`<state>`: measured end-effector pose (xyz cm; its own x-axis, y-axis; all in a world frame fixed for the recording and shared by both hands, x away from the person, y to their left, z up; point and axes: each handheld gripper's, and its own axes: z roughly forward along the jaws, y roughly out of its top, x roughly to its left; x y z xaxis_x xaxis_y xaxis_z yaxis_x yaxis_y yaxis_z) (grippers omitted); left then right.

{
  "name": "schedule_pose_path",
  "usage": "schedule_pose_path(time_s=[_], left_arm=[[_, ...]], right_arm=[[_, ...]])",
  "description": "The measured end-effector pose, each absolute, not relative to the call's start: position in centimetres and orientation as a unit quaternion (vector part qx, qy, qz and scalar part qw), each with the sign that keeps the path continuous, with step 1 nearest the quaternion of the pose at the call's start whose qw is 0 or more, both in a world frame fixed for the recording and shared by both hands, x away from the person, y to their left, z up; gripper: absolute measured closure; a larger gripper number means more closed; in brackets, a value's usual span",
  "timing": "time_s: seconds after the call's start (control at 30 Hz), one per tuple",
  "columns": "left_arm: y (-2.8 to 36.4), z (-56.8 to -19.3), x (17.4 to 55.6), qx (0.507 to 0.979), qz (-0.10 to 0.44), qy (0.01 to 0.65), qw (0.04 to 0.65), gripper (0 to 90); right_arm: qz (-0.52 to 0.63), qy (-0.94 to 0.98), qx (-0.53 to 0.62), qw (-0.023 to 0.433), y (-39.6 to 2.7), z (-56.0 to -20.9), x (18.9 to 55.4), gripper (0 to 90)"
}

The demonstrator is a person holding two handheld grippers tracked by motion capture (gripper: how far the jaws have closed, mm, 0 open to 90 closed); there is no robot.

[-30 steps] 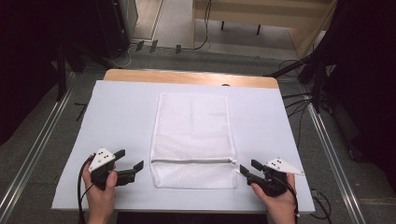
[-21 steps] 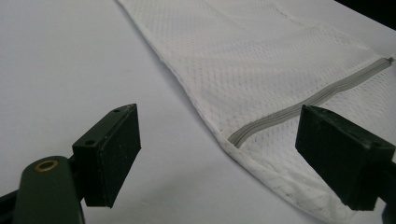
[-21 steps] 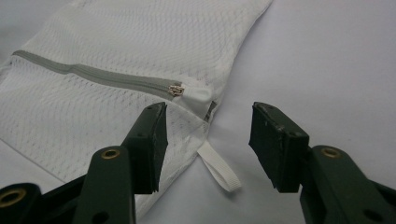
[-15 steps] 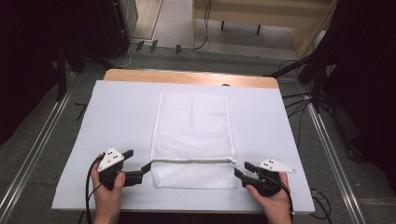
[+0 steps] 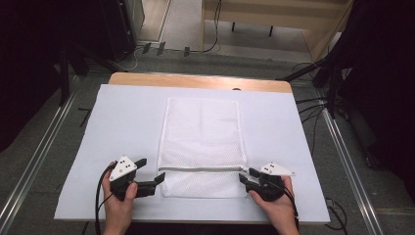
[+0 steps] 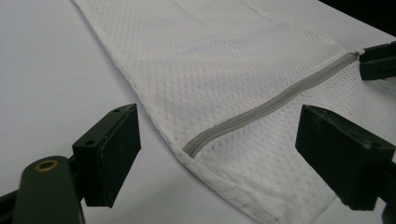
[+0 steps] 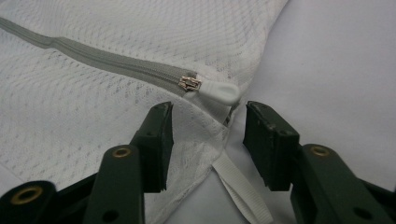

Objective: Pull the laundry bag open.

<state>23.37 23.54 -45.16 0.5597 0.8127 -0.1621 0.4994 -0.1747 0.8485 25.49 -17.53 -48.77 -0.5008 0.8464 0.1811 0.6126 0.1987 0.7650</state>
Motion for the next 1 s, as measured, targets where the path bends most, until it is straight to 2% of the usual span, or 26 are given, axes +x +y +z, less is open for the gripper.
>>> schedule_pose_path(time_s=[0.13, 0.2, 0.27, 0.3, 0.37, 0.6, 0.67, 0.7, 0.73, 0.77, 0.8, 0.87, 0.93, 0.97, 1.0], left_arm=[[22.5, -45.0, 23.4, 0.739, 0.139, 0.447, 0.484, 14.4], [21.4, -45.0, 23.6, 0.739, 0.13, 0.445, 0.488, 14.4], [20.4, -45.0, 23.8, 0.744, 0.127, 0.442, 0.485, 14.6], [19.8, -45.0, 23.9, 0.745, 0.124, 0.443, 0.483, 14.6], [18.7, -45.1, 24.2, 0.749, 0.116, 0.441, 0.481, 15.1], [14.0, -44.5, 24.8, 0.77, 0.106, 0.416, 0.471, 17.9], [12.6, -44.2, 25.2, 0.772, 0.1, 0.412, 0.473, 23.1], [11.6, -44.0, 25.6, 0.773, 0.095, 0.41, 0.475, 31.0], [11.6, -44.0, 25.6, 0.773, 0.095, 0.41, 0.475, 34.6], [11.0, -43.8, 25.8, 0.776, 0.092, 0.407, 0.473, 34.6], [10.4, -43.7, 26.0, 0.78, 0.091, 0.402, 0.471, 38.3], [9.0, -43.5, 26.5, 0.791, 0.085, 0.39, 0.465, 48.3], [7.4, -43.5, 27.2, 0.803, 0.07, 0.377, 0.457, 69.0], [7.4, -43.5, 27.2, 0.803, 0.07, 0.377, 0.457, 73.8], [6.8, -43.5, 27.5, 0.803, 0.072, 0.381, 0.453, 73.8]], right_arm=[[0.403, 0.769, 0.47, 0.156, -17.0, -48.8, 25.4, 62.8], [0.399, 0.768, 0.475, 0.161, -16.9, -48.8, 25.3, 70.0], [0.401, 0.756, 0.493, 0.155, -17.3, -48.8, 25.5, 81.1], [0.401, 0.756, 0.493, 0.155, -17.3, -48.8, 25.5, 81.1], [0.409, 0.751, 0.498, 0.144, -17.5, -48.9, 25.6, 87.6], [0.423, 0.751, 0.485, 0.148, -17.5, -48.7, 25.4, 89.4], [0.429, 0.749, 0.482, 0.152, -17.5, -48.5, 25.3, 89.5], [0.435, 0.747, 0.477, 0.157, -17.5, -48.3, 25.2, 89.6], [0.435, 0.747, 0.477, 0.157, -17.5, -48.3, 25.2, 89.6], [0.438, 0.747, 0.475, 0.16, -17.4, -48.1, 25.1, 89.6], [0.44, 0.746, 0.473, 0.163, -17.4, -48.0, 25.1, 89.6], [0.444, 0.746, 0.468, 0.167, -17.4, -47.7, 24.9, 89.6], [0.447, 0.747, 0.46, 0.177, -17.2, -47.4, 24.7, 89.6], [0.447, 0.748, 0.456, 0.181, -17.2, -47.3, 24.7, 89.6], [0.447, 0.748, 0.456, 0.181, -17.2, -47.3, 24.7, 89.6]])
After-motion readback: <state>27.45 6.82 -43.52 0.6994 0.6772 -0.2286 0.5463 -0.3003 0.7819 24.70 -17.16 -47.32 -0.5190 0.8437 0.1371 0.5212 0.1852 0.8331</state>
